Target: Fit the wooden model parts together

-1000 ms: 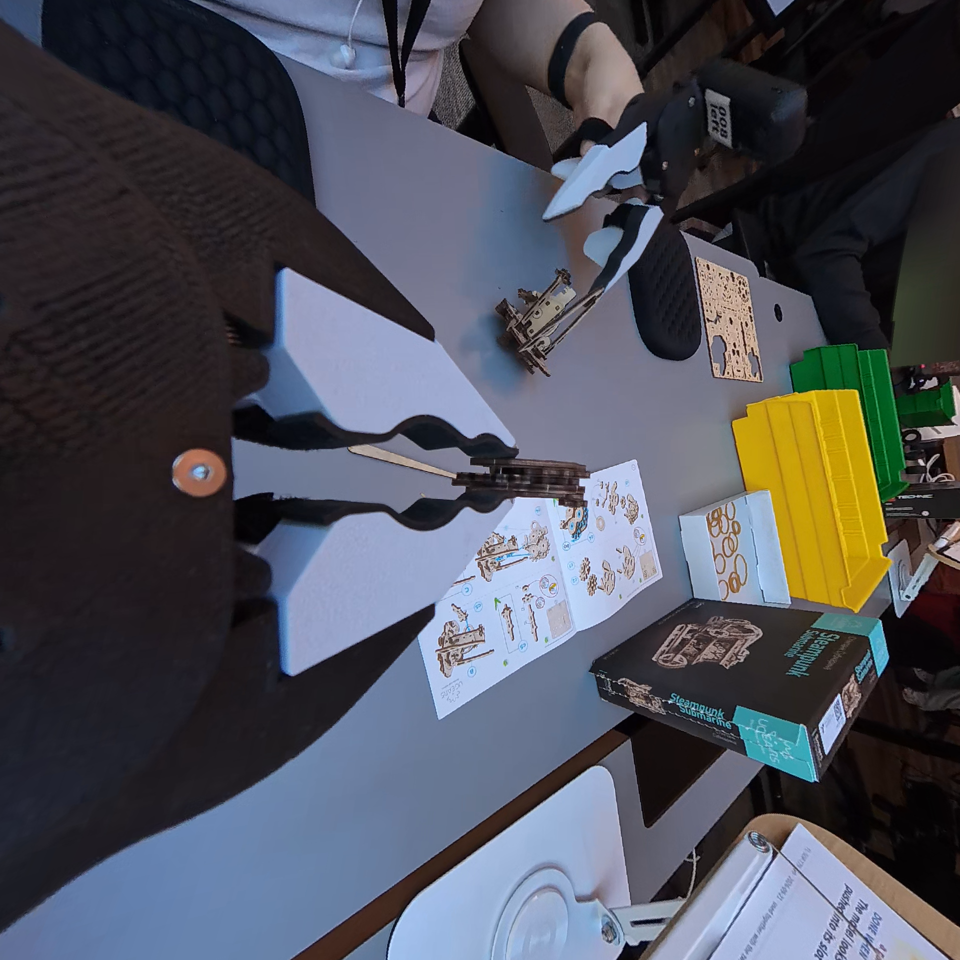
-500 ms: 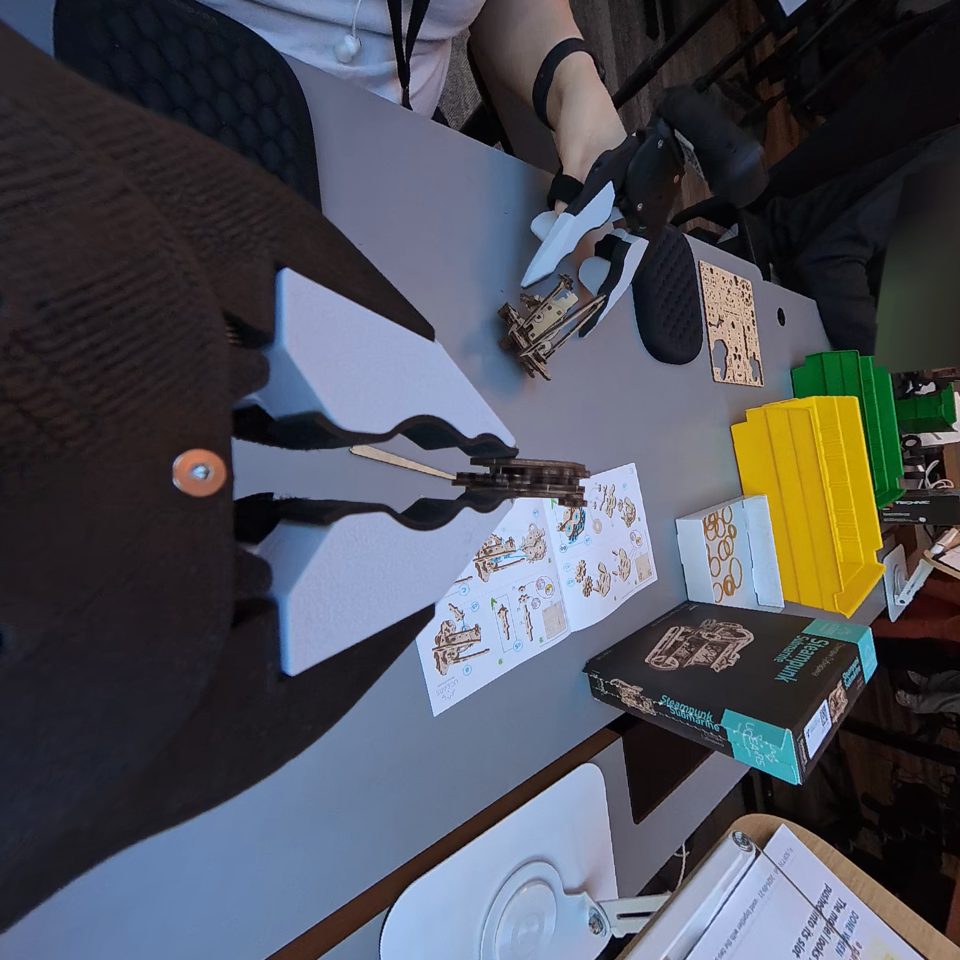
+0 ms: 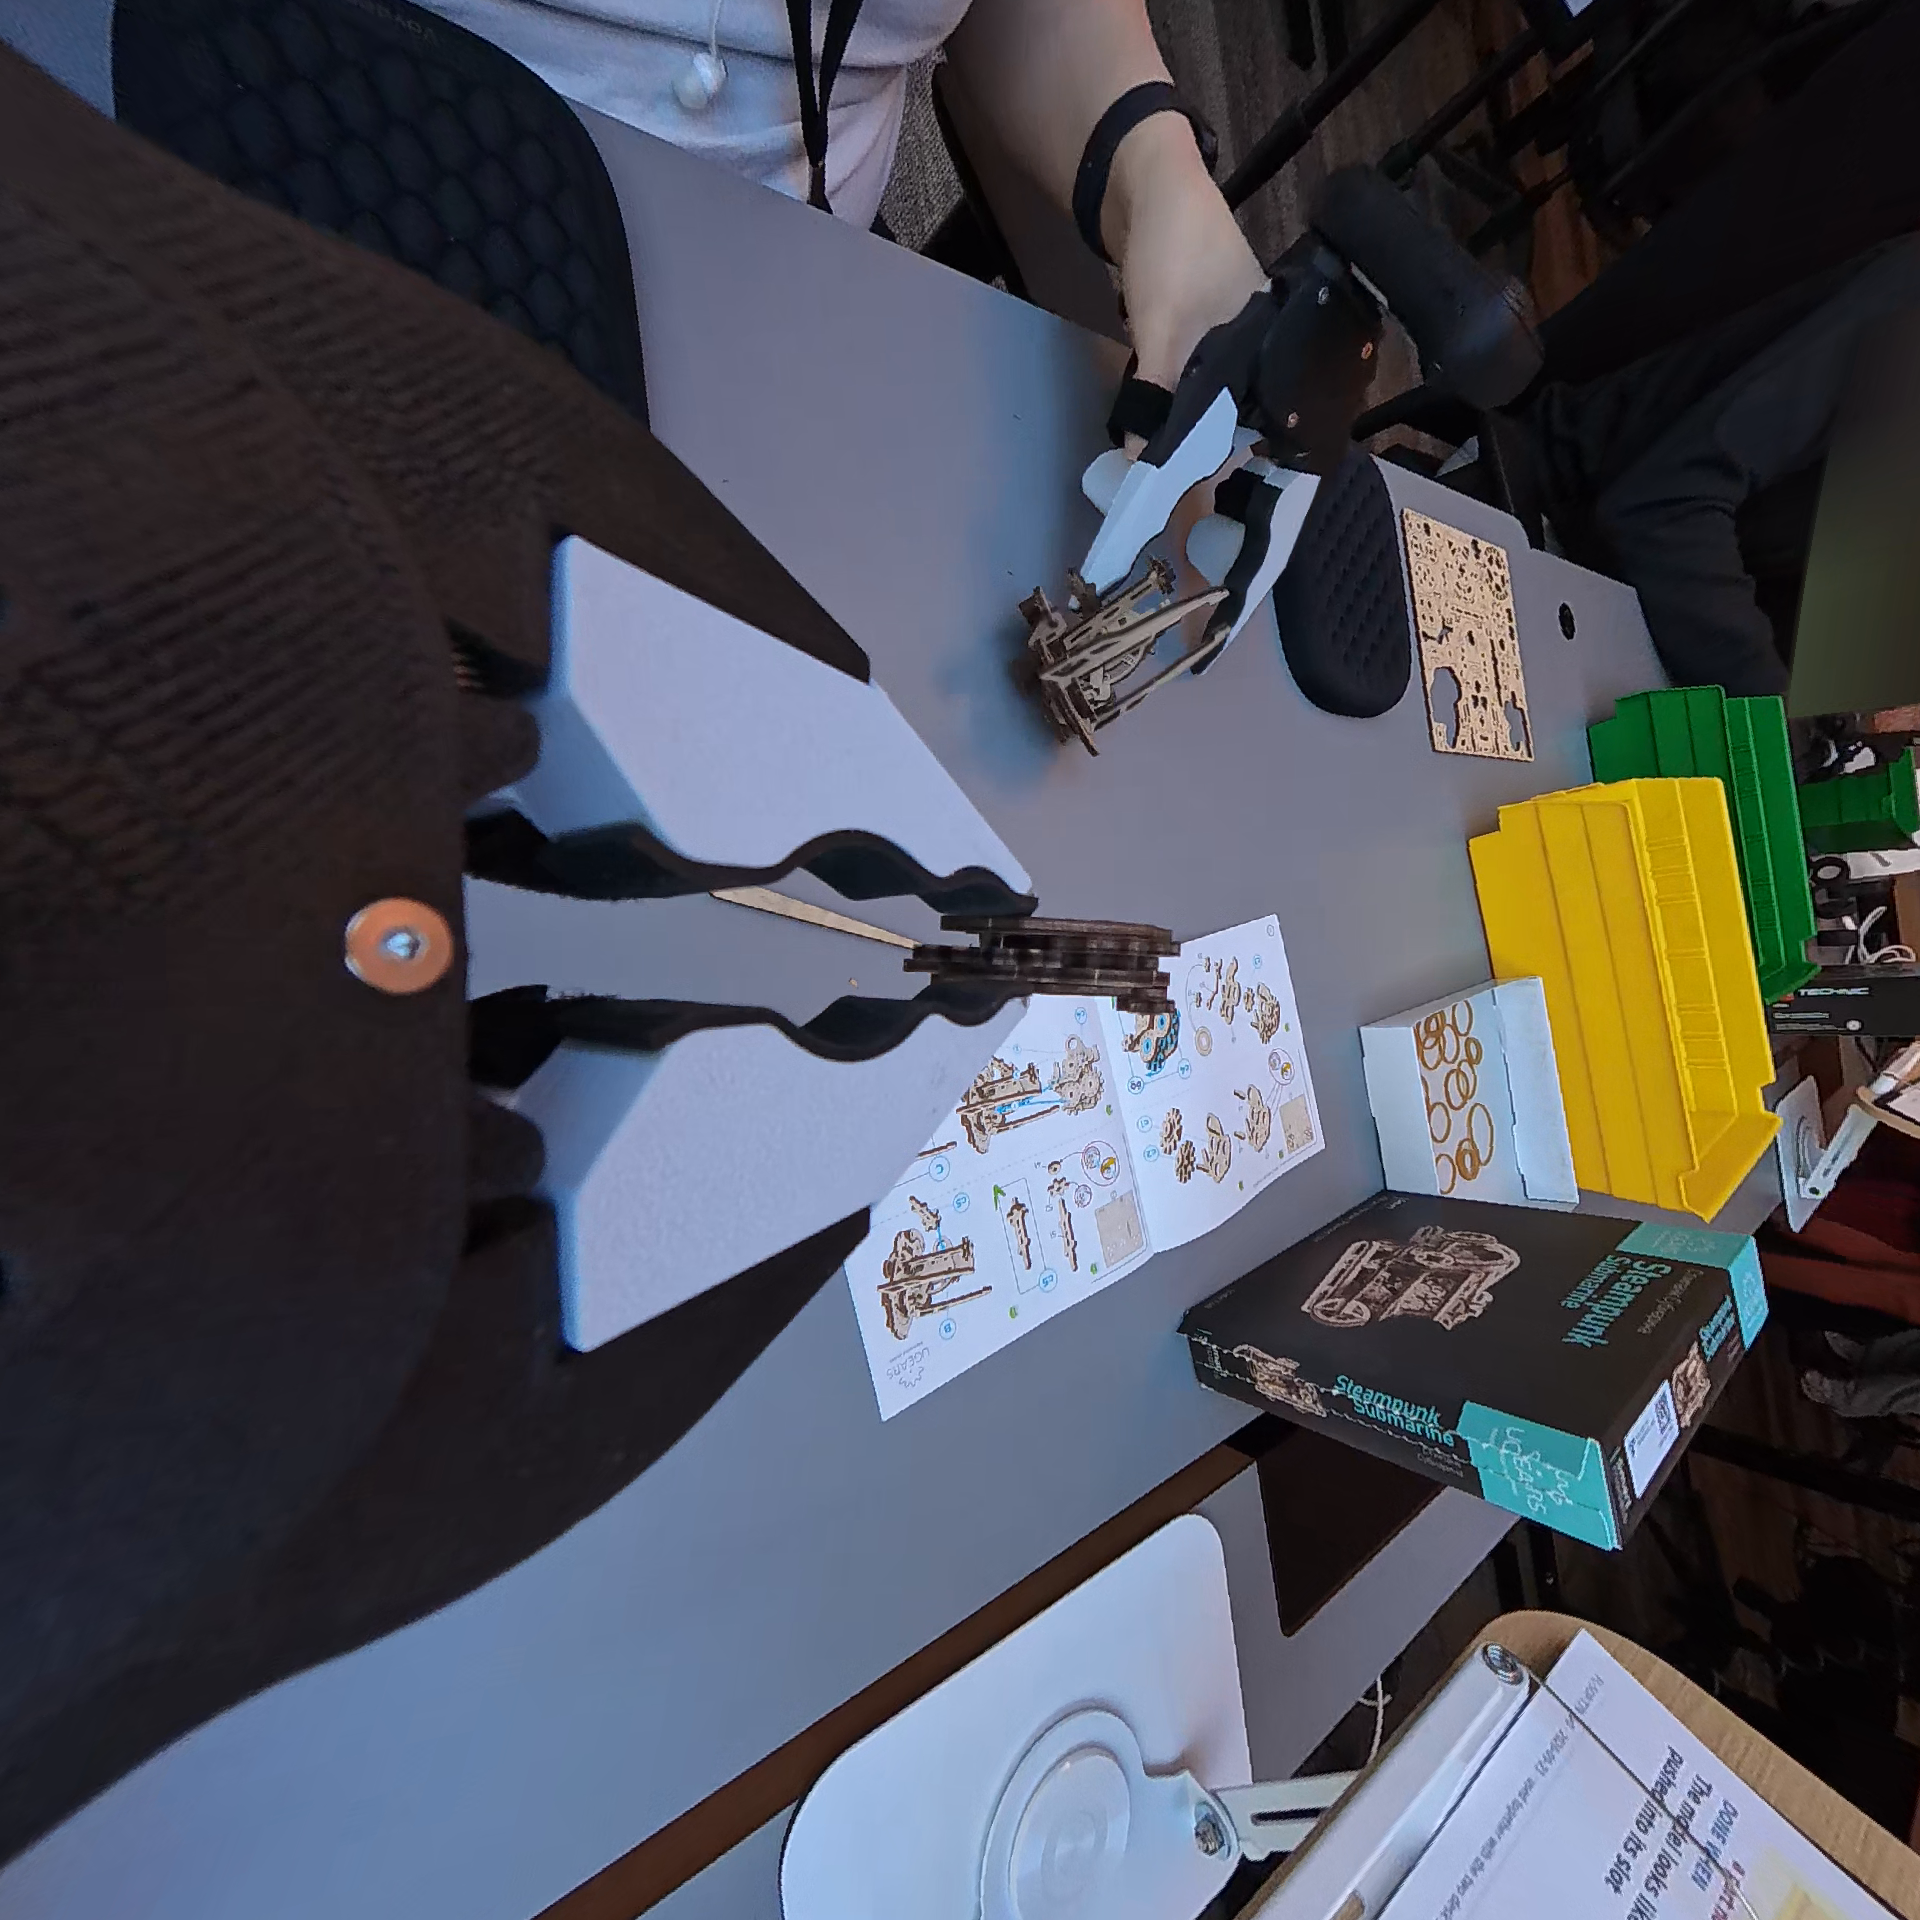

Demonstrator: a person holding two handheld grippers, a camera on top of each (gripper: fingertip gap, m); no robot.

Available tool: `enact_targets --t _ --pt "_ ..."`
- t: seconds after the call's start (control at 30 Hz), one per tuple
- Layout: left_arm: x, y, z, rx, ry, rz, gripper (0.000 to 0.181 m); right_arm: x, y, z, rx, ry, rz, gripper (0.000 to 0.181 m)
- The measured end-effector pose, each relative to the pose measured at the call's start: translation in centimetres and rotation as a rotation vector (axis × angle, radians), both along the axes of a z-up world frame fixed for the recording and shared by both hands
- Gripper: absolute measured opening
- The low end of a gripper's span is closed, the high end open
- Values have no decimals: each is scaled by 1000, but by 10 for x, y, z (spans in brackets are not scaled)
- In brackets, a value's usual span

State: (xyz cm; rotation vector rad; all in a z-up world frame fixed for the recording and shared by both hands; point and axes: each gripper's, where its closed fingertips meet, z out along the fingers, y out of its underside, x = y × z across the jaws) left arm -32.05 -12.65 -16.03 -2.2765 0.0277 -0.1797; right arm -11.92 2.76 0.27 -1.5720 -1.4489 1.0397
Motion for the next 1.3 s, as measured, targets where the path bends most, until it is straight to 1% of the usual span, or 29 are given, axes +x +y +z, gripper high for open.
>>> enact_targets --t 0.17,0.23,0.47,0.6,0.7,0.8,0.87,0.97,1.07,1.1,1.2,1.27,1.3 --pt "-11 -2 1 7 1 20 98 -1 -4 -1 -17 -1 18 10" --pt "-16 -5 6 28 1 25 98 -3 -7 -3 -39 -1 35 10" --pt "-28 -19 46 159 -46 25 92 -17 -22 -16 -194 20 133 10" --pt "-22 -27 74 257 -98 -20 80 -28 -36 -21 -314 51 215 10" --pt "-12 -30 90 320 -121 -72 67 -39 -52 -22 -411 80 294 10" --pt "1 -31 99 349 -135 -131 45 -53 -71 -16 -479 113 403 10" --pt "7 -31 103 346 -158 -155 43 -65 -80 -12 -486 112 457 10" --pt "18 -33 115 367 -211 -198 31 -82 -88 2 -504 126 537 10" --pt "16 -36 132 415 -223 -190 24 -95 -82 29 -488 194 610 10" --pt "14 -37 137 428 -221 -185 22 -98 -78 33 -479 206 638 10" --pt "10 -43 150 451 -208 -172 13 -103 -59 29 -502 225 709 10" --pt "7 -46 155 462 -204 -164 12 -99 -46 25 -562 264 767 10" --pt "5 -46 156 462 -204 -160 13 -98 -37 18 -572 271 768 10"
